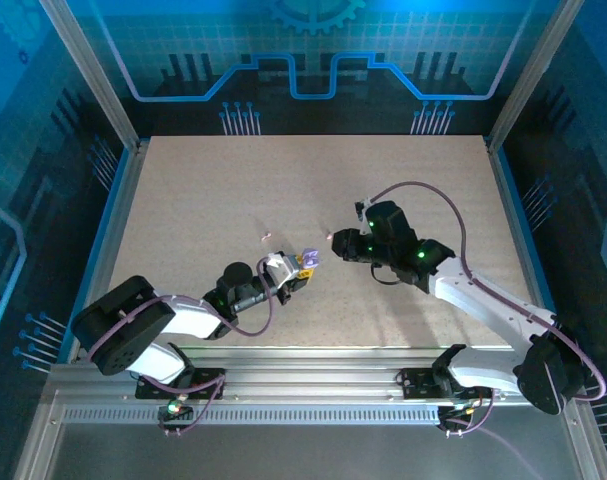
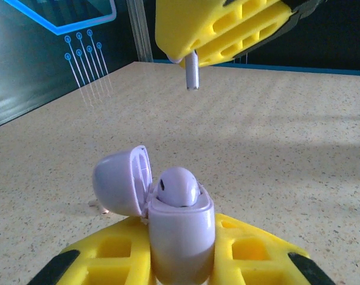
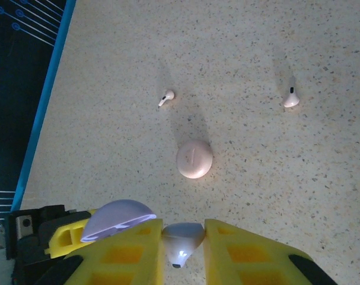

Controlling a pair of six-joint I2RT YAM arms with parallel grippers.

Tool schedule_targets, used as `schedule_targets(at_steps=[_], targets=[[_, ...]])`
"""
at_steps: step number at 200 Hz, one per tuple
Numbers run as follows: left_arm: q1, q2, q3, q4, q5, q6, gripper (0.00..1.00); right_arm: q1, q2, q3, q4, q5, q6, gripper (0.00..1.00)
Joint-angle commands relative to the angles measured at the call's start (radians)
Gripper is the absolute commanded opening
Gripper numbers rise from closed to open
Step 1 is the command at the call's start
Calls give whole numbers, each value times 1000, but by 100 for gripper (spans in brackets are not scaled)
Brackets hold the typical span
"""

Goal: Insert wireless bluetooth earbuds into charging case

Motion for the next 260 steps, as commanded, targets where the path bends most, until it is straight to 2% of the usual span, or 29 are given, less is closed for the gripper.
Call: schedule_targets(at_steps=[1, 134, 260], targets=[[-5, 12, 24, 74, -1, 22, 6, 30, -30, -3, 50, 25, 23, 23], [-6, 16, 8, 155, -32, 9, 6, 107, 26, -11, 149, 50, 76, 22], [-6, 35, 1, 224, -58, 1, 7, 151, 63, -11, 160, 44, 103, 22]])
